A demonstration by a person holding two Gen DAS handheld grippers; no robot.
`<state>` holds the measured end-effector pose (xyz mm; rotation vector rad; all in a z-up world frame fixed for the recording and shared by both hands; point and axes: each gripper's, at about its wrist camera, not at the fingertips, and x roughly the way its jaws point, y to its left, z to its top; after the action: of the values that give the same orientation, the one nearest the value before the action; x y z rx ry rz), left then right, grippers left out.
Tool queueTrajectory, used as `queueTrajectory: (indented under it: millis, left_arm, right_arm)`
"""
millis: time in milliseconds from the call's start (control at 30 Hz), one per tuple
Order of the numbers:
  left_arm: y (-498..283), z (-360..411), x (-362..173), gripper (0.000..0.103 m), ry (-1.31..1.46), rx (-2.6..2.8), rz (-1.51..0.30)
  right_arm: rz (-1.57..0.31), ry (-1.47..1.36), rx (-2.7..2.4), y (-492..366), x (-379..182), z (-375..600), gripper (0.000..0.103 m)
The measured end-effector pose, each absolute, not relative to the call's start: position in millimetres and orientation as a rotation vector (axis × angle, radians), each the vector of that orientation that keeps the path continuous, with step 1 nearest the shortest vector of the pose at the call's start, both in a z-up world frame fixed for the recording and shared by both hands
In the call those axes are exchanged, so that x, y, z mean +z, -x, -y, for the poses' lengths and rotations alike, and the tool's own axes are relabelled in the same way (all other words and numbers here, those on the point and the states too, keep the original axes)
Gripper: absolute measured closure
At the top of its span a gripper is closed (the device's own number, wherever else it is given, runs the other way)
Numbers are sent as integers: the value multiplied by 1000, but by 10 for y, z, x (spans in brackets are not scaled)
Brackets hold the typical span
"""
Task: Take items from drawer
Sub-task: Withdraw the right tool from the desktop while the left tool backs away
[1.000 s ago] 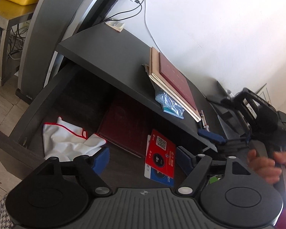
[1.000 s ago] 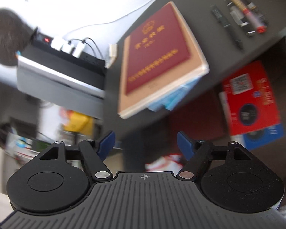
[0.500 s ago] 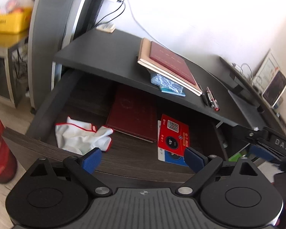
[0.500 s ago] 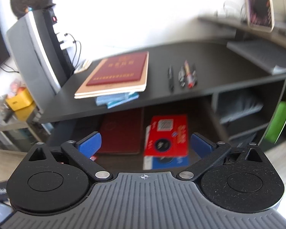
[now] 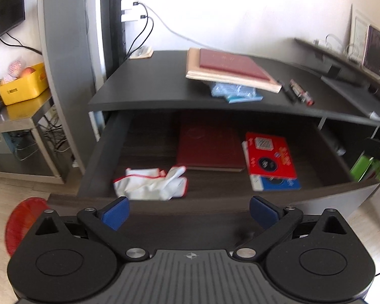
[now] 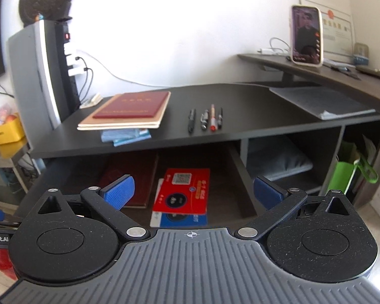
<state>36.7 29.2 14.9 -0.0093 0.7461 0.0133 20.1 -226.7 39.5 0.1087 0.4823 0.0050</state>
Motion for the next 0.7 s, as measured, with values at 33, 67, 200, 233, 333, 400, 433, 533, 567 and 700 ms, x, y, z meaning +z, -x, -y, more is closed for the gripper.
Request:
queueTrajectory:
  millis: [33, 67, 200, 233, 333, 400, 433, 533, 567, 700]
  left_arm:
    - [-361, -294, 133, 3, 0, 21, -754]
    - [-355, -296, 117, 3, -10, 29, -763]
    - [-324, -306, 67, 3, -37, 57, -788]
    - [-316, -312, 63, 3, -36, 60, -790]
    - [-298, -339, 63, 3, -27, 78, -793]
    - [-279, -350, 86, 3, -25, 88, -787]
    - [-265, -361, 99, 3, -25, 90, -783]
    - [-216, -384, 130, 3, -27, 103, -772]
    - [-197, -398, 138, 3, -26, 110, -770]
    - [-147, -459, 143, 3, -9, 134, -770]
  right_arm:
    - [-488, -114, 1, -181, 362, 2281, 0]
    - [-497, -115, -1, -165, 326, 2283, 0]
    - [-517, -110, 0, -118, 235, 2266, 0]
    - [-517, -106, 3, -111, 225, 2257, 0]
    - [-519, -94, 11, -89, 196, 2228, 0]
    - [-521, -86, 17, -75, 177, 2208, 0]
    - [-522, -84, 23, -74, 179, 2194, 0]
    - [-524, -75, 40, -73, 184, 2152, 0]
    - [-527, -68, 44, -73, 180, 2134, 0]
    - [-539, -41, 59, -72, 166, 2063, 0]
